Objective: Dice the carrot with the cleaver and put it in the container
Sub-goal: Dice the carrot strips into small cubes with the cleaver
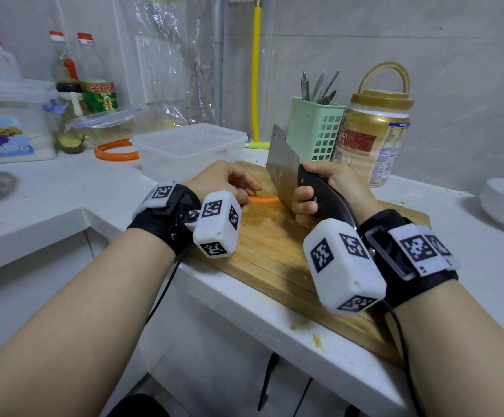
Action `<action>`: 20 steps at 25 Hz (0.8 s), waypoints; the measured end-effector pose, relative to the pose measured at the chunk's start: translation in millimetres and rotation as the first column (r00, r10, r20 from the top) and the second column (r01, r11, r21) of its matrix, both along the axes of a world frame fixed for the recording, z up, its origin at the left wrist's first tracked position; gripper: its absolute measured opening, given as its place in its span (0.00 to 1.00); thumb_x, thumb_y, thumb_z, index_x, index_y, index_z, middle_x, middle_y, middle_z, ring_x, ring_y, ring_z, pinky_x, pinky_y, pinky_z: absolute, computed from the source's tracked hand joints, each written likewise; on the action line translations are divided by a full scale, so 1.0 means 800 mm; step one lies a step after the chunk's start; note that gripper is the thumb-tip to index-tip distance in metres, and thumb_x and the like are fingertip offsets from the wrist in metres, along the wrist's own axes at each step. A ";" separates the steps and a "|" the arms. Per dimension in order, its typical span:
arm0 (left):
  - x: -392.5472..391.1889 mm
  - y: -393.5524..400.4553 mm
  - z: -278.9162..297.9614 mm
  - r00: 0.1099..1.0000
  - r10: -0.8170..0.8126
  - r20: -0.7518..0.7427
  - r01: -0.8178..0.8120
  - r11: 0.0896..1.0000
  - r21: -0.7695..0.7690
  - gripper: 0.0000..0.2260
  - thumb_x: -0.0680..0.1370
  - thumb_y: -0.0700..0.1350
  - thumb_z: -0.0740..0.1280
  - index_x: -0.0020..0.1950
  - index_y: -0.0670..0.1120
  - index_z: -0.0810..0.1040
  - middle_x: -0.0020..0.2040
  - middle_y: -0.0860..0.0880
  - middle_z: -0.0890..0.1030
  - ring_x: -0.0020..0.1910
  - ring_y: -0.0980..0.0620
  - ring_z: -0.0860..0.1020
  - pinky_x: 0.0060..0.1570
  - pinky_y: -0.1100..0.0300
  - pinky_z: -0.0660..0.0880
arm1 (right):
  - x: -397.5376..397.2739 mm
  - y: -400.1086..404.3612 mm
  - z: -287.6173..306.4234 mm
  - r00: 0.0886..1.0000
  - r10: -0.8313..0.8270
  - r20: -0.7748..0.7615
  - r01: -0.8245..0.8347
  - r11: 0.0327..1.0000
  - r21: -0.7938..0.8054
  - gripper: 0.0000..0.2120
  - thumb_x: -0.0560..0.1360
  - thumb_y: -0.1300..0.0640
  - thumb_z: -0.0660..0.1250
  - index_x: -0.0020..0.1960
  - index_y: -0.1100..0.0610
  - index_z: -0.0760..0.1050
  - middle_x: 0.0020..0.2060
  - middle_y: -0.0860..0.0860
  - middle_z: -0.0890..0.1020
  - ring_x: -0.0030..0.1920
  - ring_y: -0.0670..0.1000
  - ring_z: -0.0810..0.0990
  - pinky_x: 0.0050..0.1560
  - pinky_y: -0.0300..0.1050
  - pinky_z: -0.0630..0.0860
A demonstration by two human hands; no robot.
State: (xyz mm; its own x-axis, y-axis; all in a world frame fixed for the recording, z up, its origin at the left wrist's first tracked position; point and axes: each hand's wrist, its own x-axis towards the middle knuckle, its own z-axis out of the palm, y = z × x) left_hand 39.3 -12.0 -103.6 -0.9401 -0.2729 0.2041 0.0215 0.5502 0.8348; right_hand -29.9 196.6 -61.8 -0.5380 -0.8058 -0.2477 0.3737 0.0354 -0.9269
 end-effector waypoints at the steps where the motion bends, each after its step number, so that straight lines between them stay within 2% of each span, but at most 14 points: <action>1: 0.000 0.000 0.000 1.000 -0.001 -0.002 0.001 1.000 0.010 0.14 0.73 0.26 0.67 0.47 0.44 0.82 0.44 0.45 0.81 0.37 0.60 0.80 0.41 0.68 0.78 | 0.000 0.001 0.000 1.000 -0.001 0.007 0.001 1.000 -0.015 0.12 0.80 0.50 0.55 0.42 0.56 0.62 0.22 0.50 0.68 0.19 0.48 0.66 0.25 0.35 0.60; 6: 0.001 0.000 0.000 1.000 -0.018 -0.002 0.018 1.000 0.024 0.13 0.73 0.26 0.67 0.47 0.43 0.82 0.43 0.47 0.82 0.37 0.58 0.80 0.42 0.67 0.79 | 0.006 0.004 0.003 0.999 0.027 0.019 -0.026 0.997 -0.071 0.15 0.80 0.49 0.53 0.38 0.56 0.63 0.22 0.49 0.67 0.19 0.47 0.64 0.28 0.39 0.58; 9: 0.001 0.000 0.000 1.000 -0.011 0.001 0.011 1.000 0.024 0.12 0.73 0.25 0.67 0.51 0.38 0.81 0.43 0.45 0.81 0.35 0.61 0.80 0.40 0.68 0.78 | 0.008 0.004 0.004 0.998 0.045 0.039 -0.043 0.997 -0.067 0.16 0.81 0.49 0.53 0.38 0.57 0.63 0.21 0.49 0.67 0.19 0.47 0.64 0.26 0.36 0.59; 14: 0.001 0.002 0.001 1.000 -0.009 0.012 0.009 1.000 0.007 0.12 0.73 0.25 0.67 0.53 0.37 0.80 0.43 0.45 0.79 0.33 0.62 0.79 0.39 0.69 0.78 | 0.008 0.003 0.004 0.996 0.064 0.058 -0.062 0.997 -0.040 0.15 0.81 0.49 0.53 0.39 0.57 0.63 0.21 0.49 0.67 0.18 0.47 0.65 0.25 0.35 0.61; 20: 0.004 0.004 0.004 1.000 -0.007 0.009 0.007 1.000 -0.016 0.11 0.73 0.26 0.68 0.48 0.40 0.81 0.46 0.39 0.80 0.33 0.62 0.79 0.38 0.69 0.78 | 0.009 0.004 0.004 0.998 0.048 0.047 -0.046 0.998 -0.041 0.15 0.81 0.49 0.53 0.39 0.58 0.64 0.22 0.49 0.67 0.19 0.47 0.65 0.25 0.35 0.61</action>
State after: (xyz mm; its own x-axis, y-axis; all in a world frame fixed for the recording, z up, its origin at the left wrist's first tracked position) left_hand 42.4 -8.8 -100.7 -0.9437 -0.2632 0.2004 0.0183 0.5635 0.8259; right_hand -22.5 199.8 -58.4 -0.4880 -0.8395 -0.2389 0.4161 0.0168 -0.9092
